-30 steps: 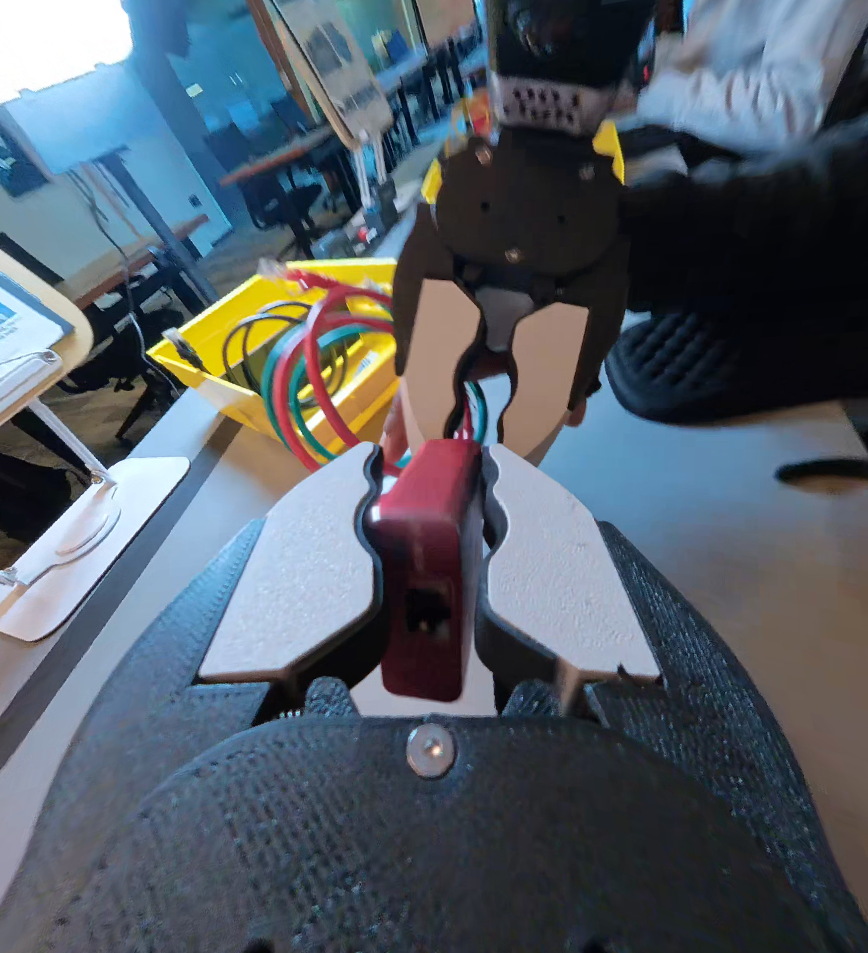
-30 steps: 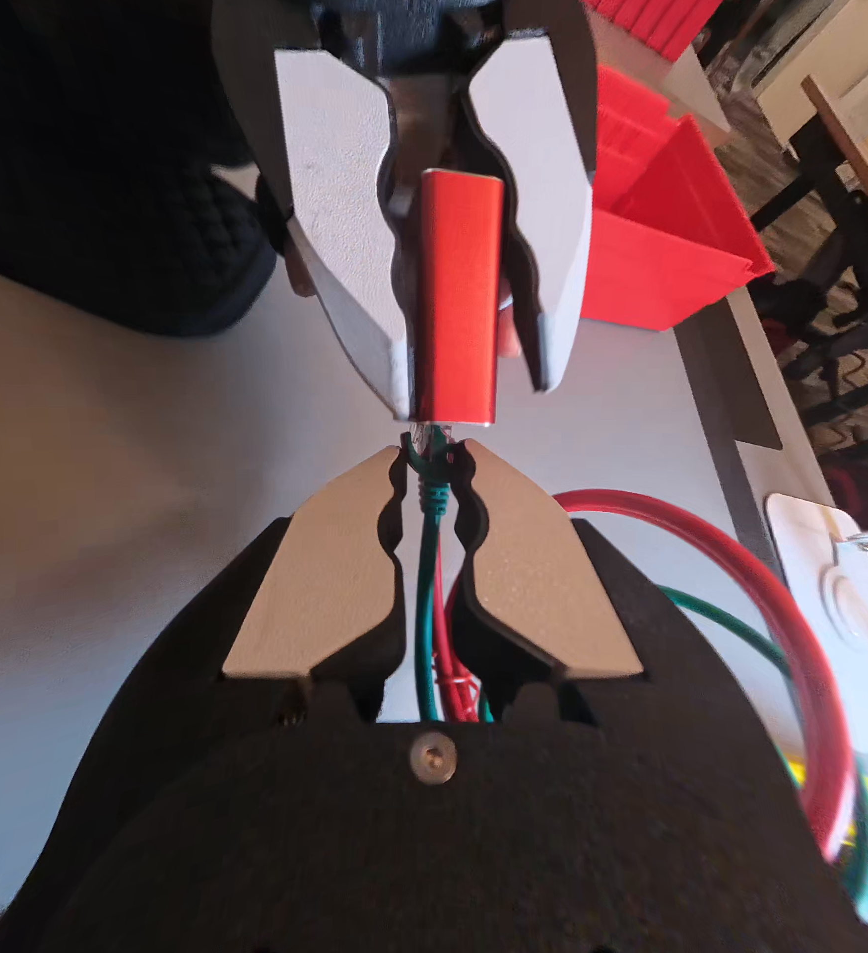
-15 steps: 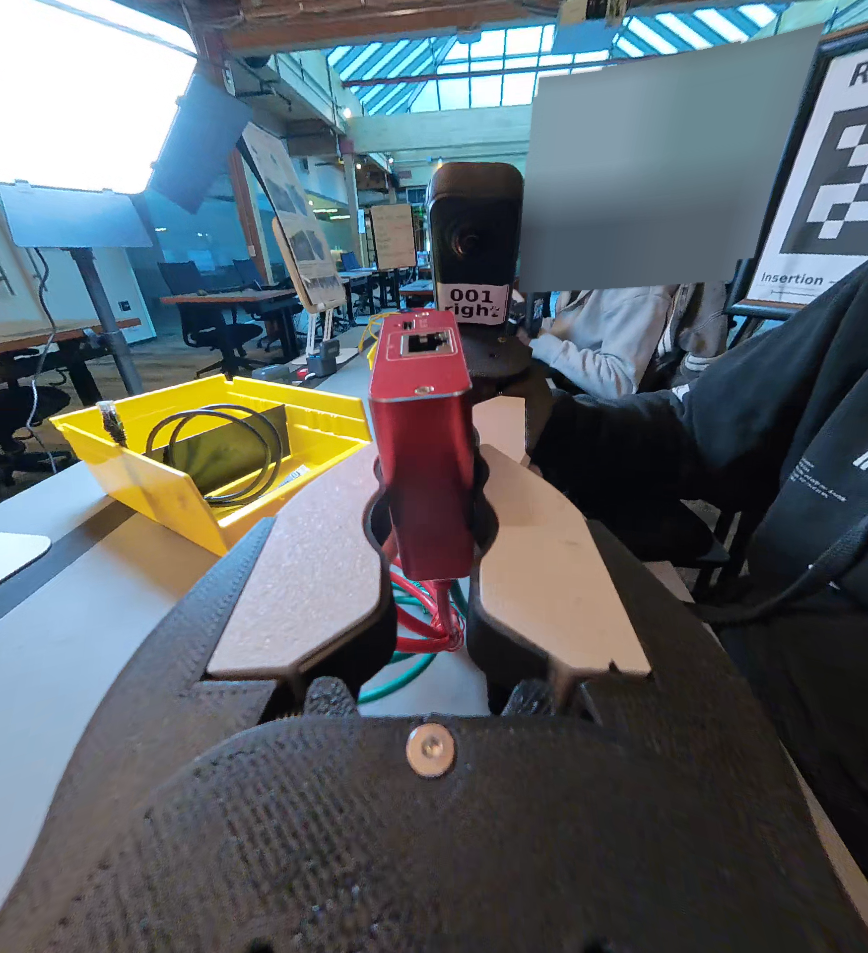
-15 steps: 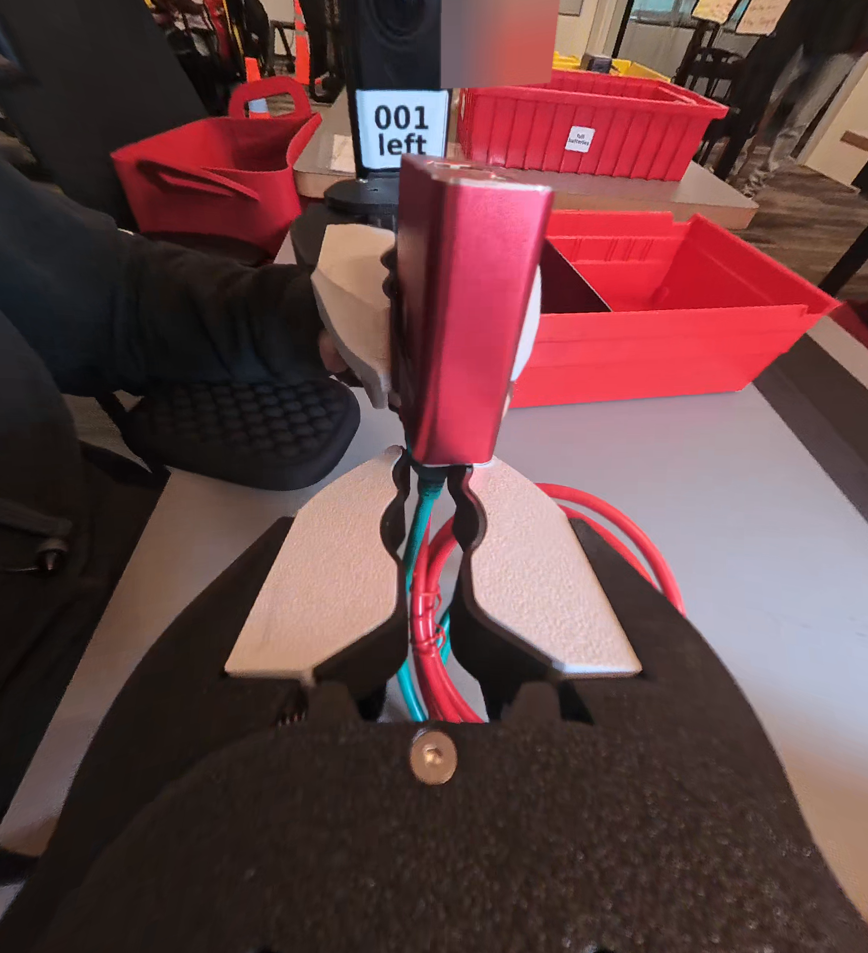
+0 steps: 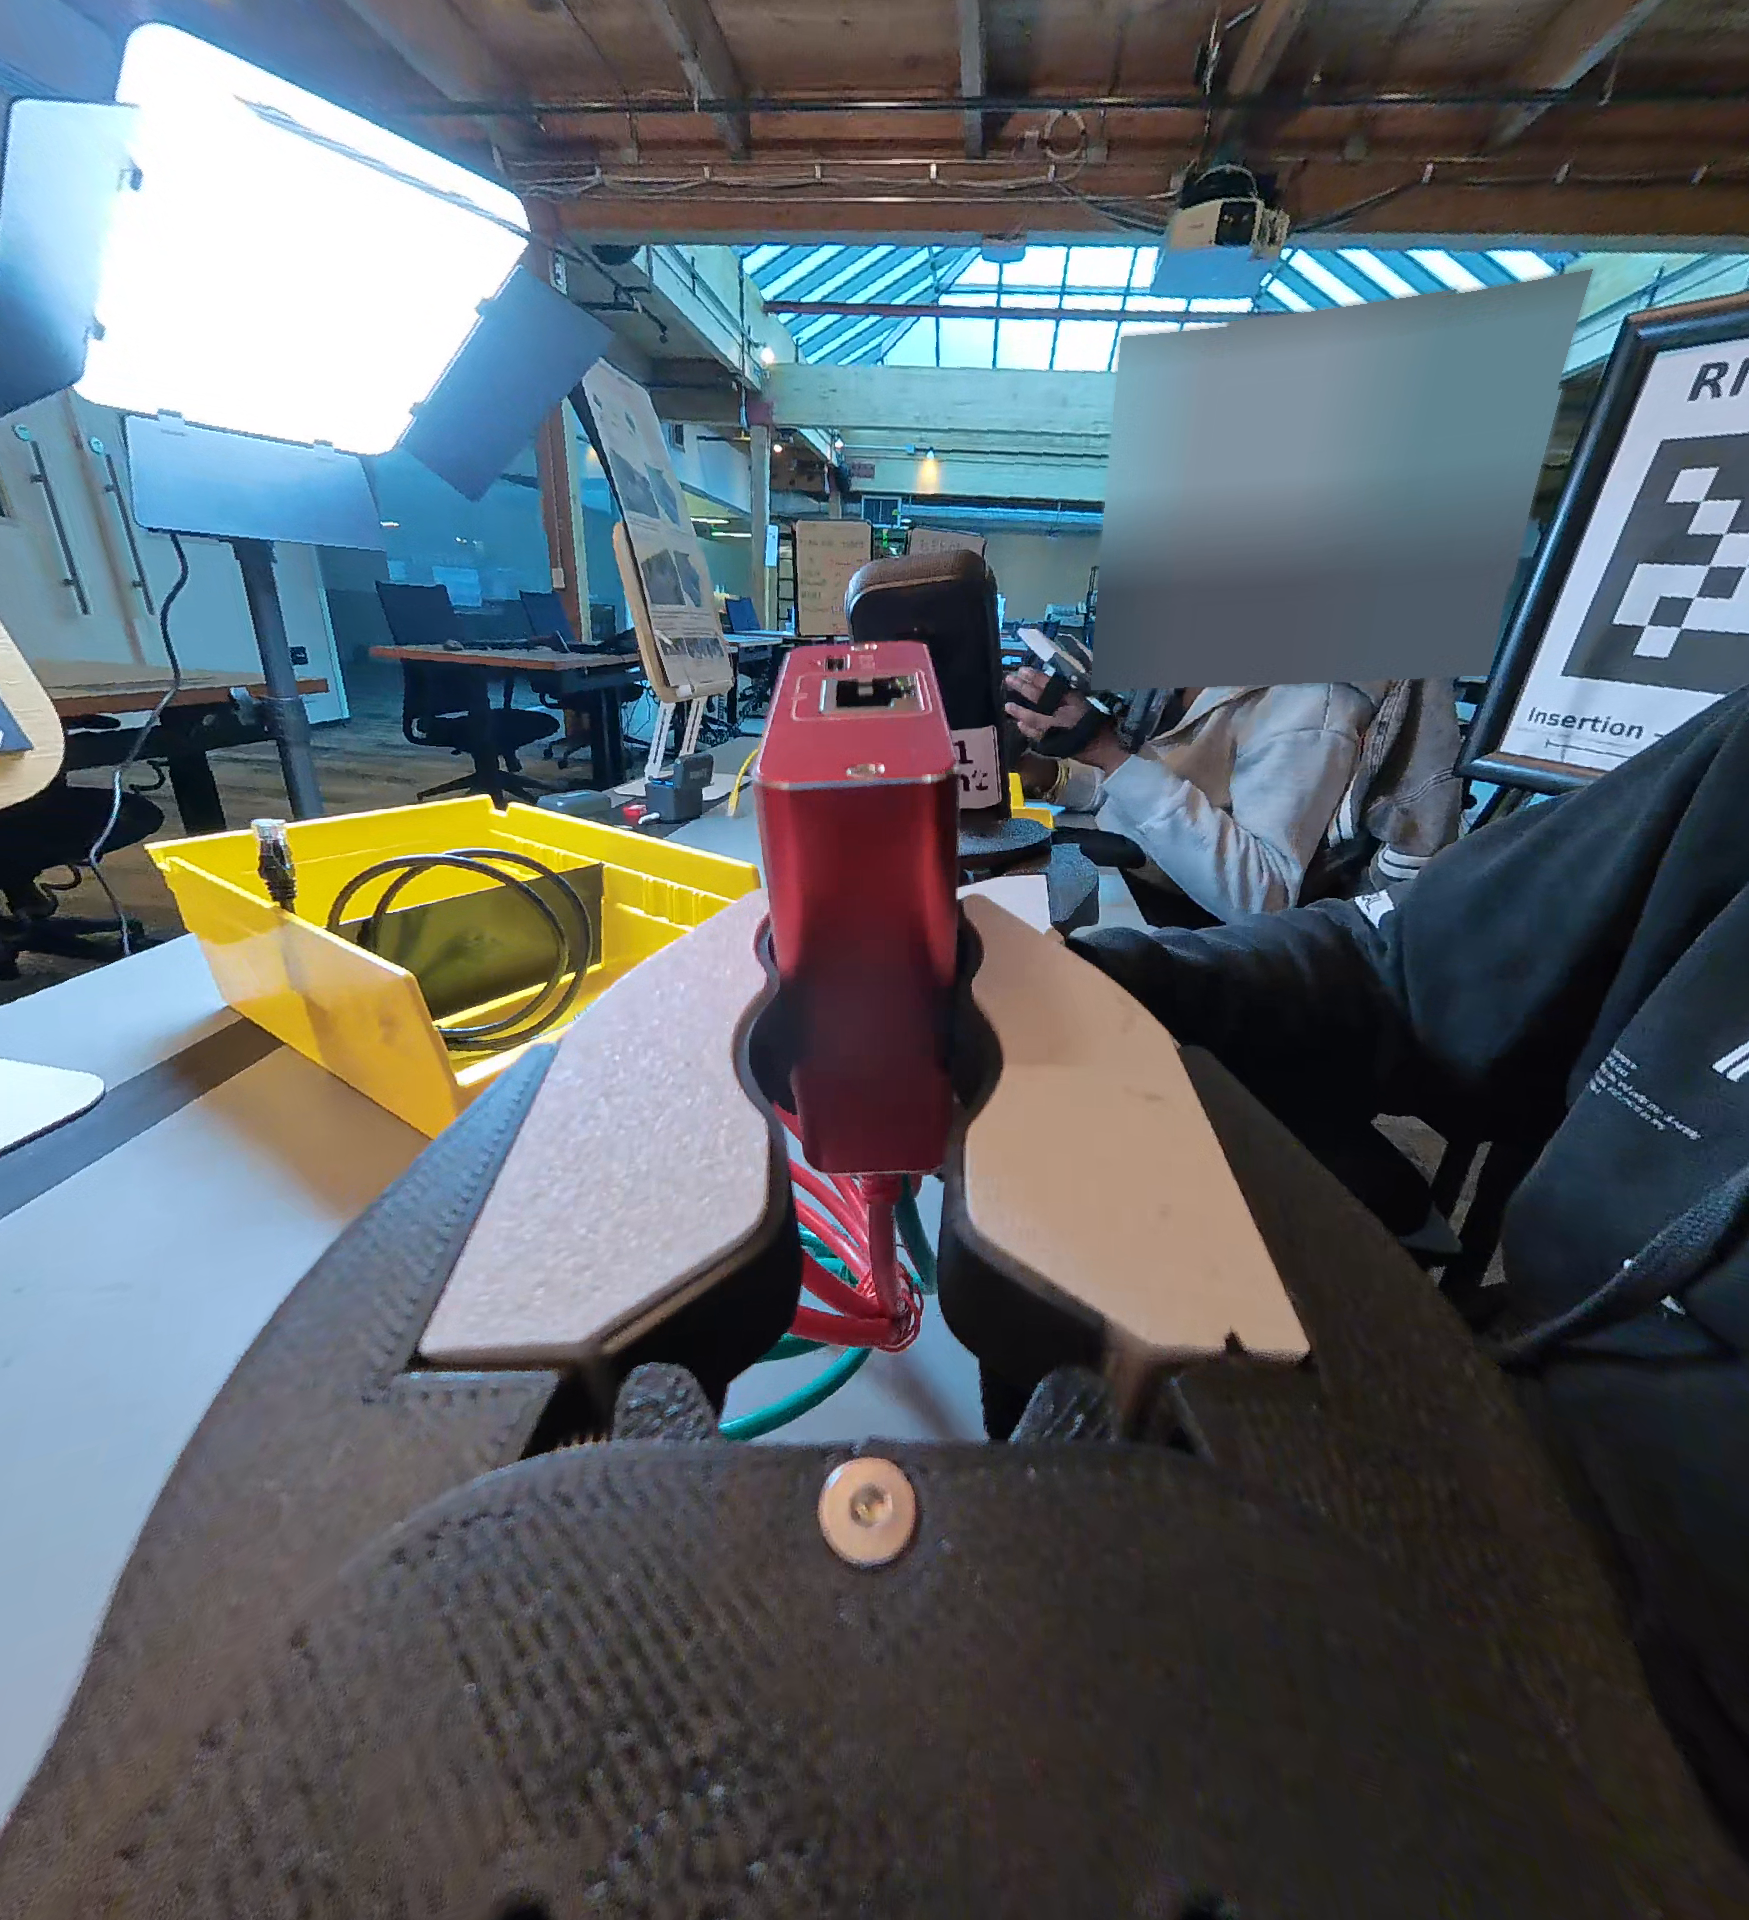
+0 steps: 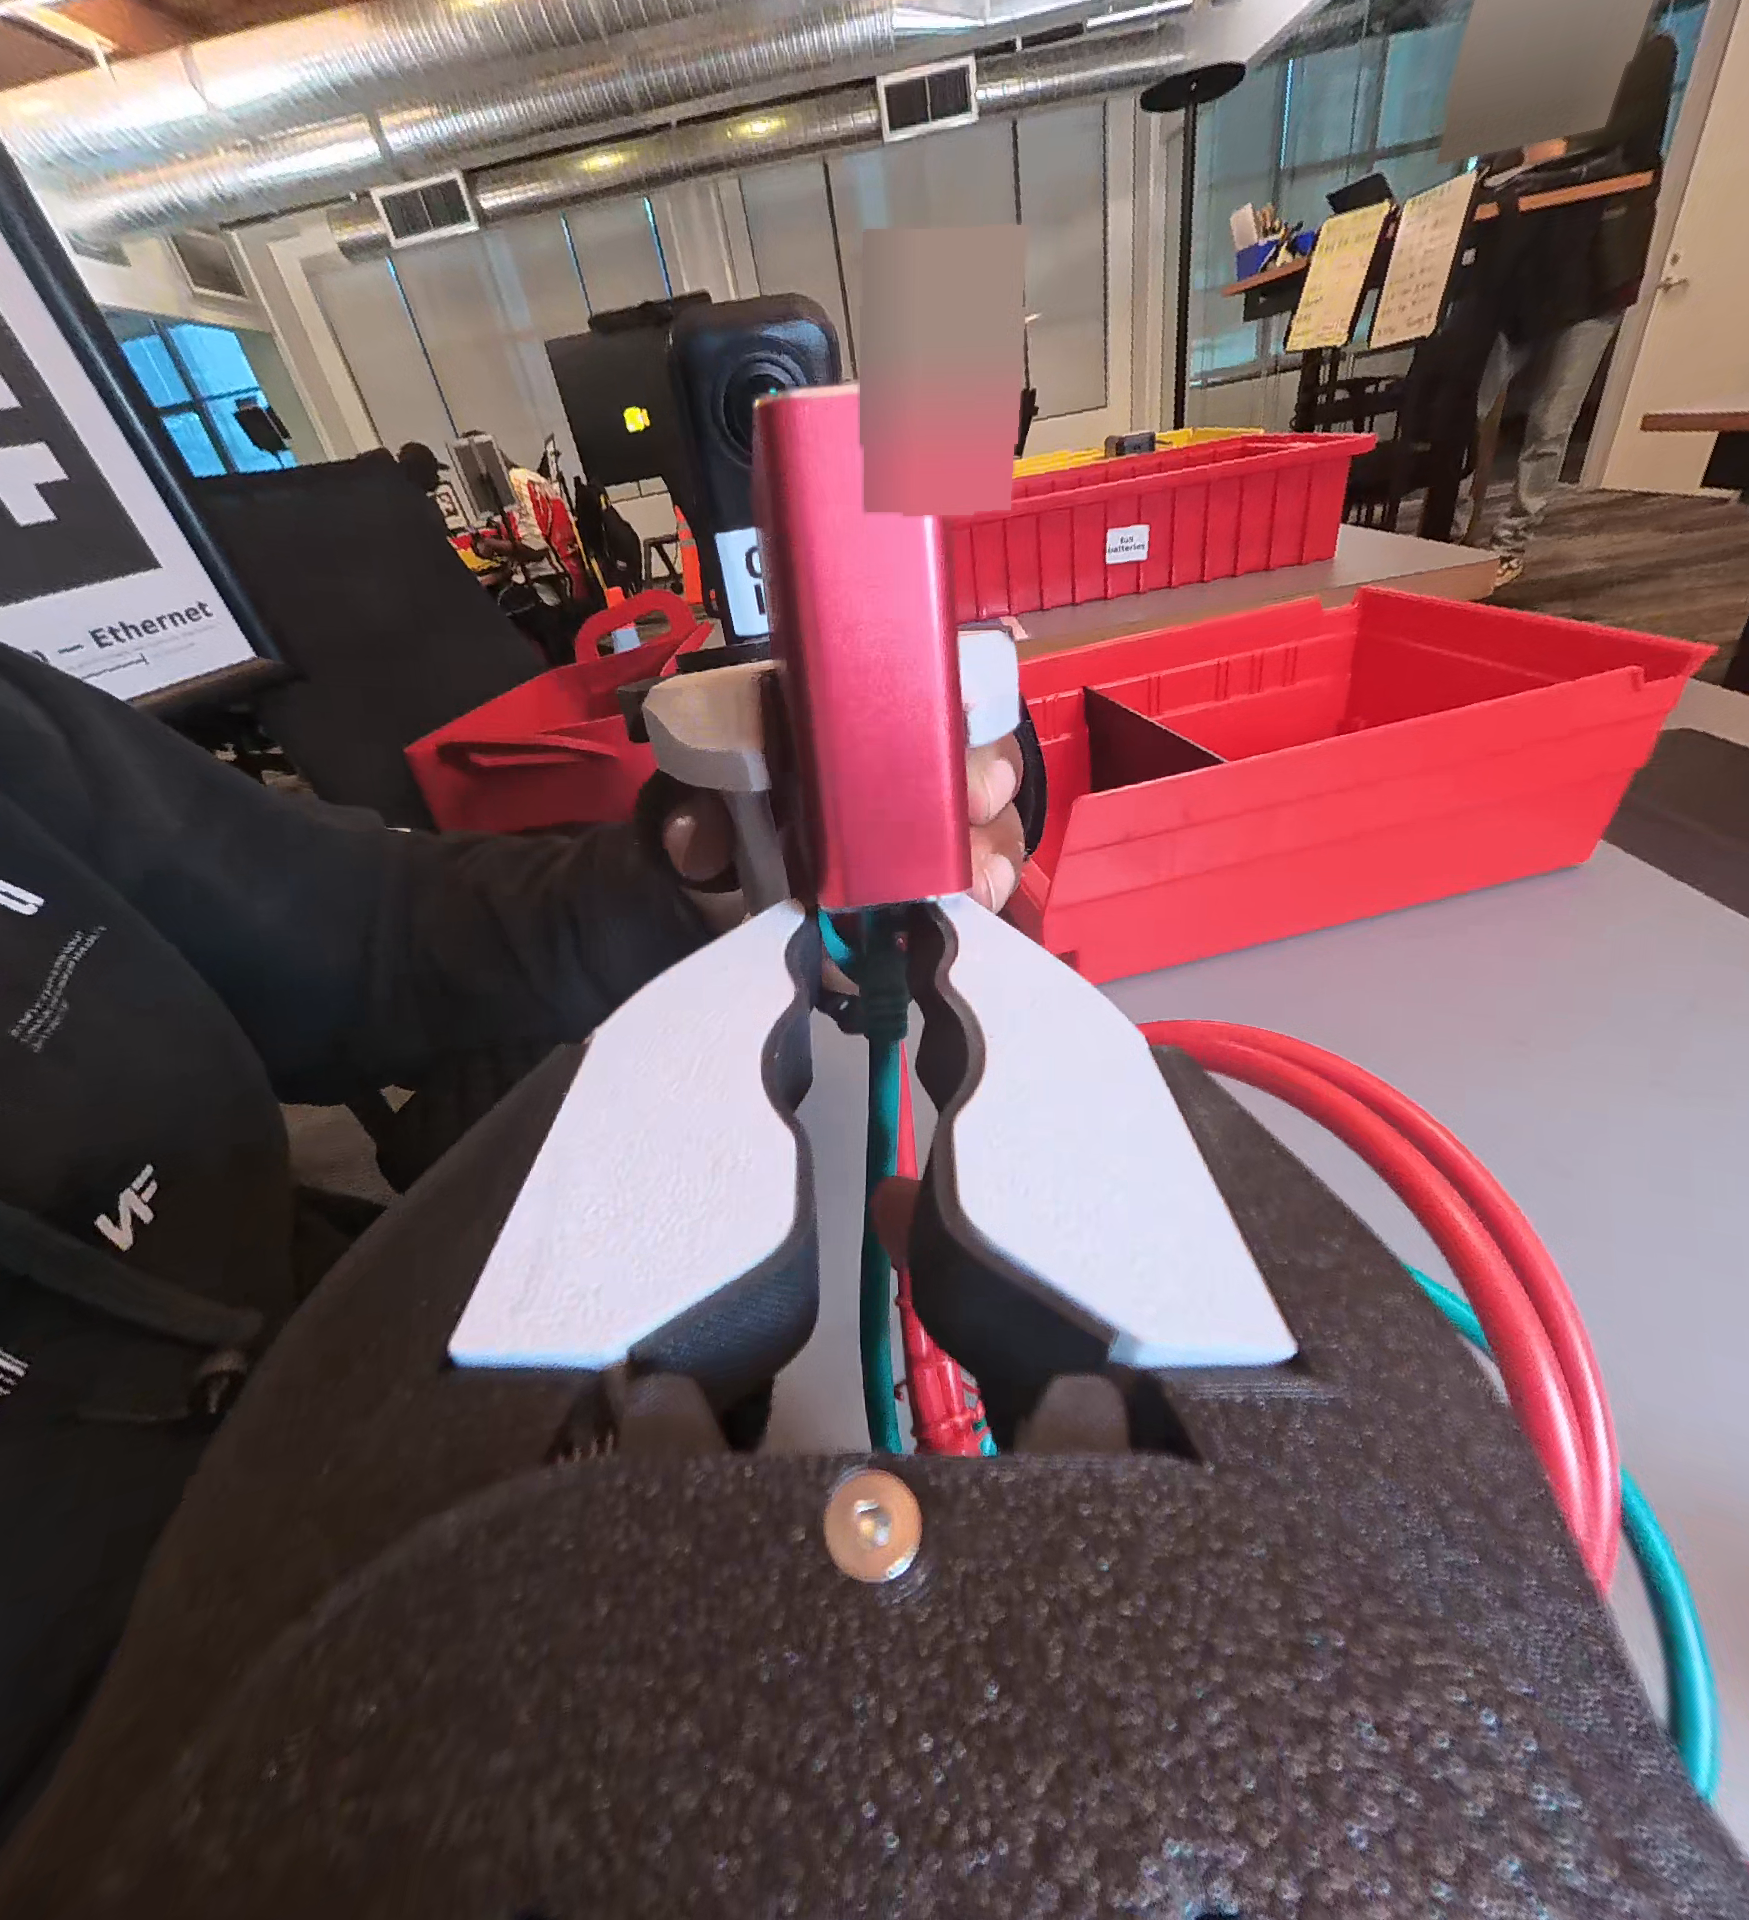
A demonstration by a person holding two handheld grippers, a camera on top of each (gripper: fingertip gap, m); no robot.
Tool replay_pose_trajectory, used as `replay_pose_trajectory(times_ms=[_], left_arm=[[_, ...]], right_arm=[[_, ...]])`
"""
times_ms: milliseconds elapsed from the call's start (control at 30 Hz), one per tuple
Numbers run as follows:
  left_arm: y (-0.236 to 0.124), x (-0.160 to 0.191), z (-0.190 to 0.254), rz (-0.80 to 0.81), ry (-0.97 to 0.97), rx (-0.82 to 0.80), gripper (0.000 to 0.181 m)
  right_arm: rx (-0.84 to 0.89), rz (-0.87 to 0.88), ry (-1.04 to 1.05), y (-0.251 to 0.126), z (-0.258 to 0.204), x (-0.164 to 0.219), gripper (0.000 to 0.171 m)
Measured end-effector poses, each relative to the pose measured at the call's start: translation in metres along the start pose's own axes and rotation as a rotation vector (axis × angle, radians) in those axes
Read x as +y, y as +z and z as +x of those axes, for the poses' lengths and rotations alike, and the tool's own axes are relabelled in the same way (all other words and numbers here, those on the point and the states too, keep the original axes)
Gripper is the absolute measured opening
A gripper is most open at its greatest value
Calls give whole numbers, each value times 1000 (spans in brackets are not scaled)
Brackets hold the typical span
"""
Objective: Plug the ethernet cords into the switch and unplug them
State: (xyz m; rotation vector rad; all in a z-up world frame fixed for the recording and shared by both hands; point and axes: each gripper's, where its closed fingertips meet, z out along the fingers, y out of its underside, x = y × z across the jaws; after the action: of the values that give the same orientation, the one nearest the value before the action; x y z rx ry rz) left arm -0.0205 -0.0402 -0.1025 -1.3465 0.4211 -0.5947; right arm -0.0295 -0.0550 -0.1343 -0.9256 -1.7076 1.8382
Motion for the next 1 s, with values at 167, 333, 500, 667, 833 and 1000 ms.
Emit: replay_pose_trajectory(times_ms=[167,333,500,667,833,1000], left_arm=[[1,0,-1,-12,13,-26,37],[-1,1,1,-36,52,-20,29],[-3,-12,5,53,74,-20,28],[-4,-19,6,99,81,-36,29],[-7,-32,10,187,-18,18,28],[-7,-31,10,162,-36,43,28]], right_arm=[[27,-58,4,2,1,4,15],[50,-76,-10,5,1,6,15],[42,-1,16,10,-2,1,15],[10,105,121,16,-3,-1,15],[82,125,-107,19,-7,-8,14],[58,71,-146,12,-12,-14,14]])
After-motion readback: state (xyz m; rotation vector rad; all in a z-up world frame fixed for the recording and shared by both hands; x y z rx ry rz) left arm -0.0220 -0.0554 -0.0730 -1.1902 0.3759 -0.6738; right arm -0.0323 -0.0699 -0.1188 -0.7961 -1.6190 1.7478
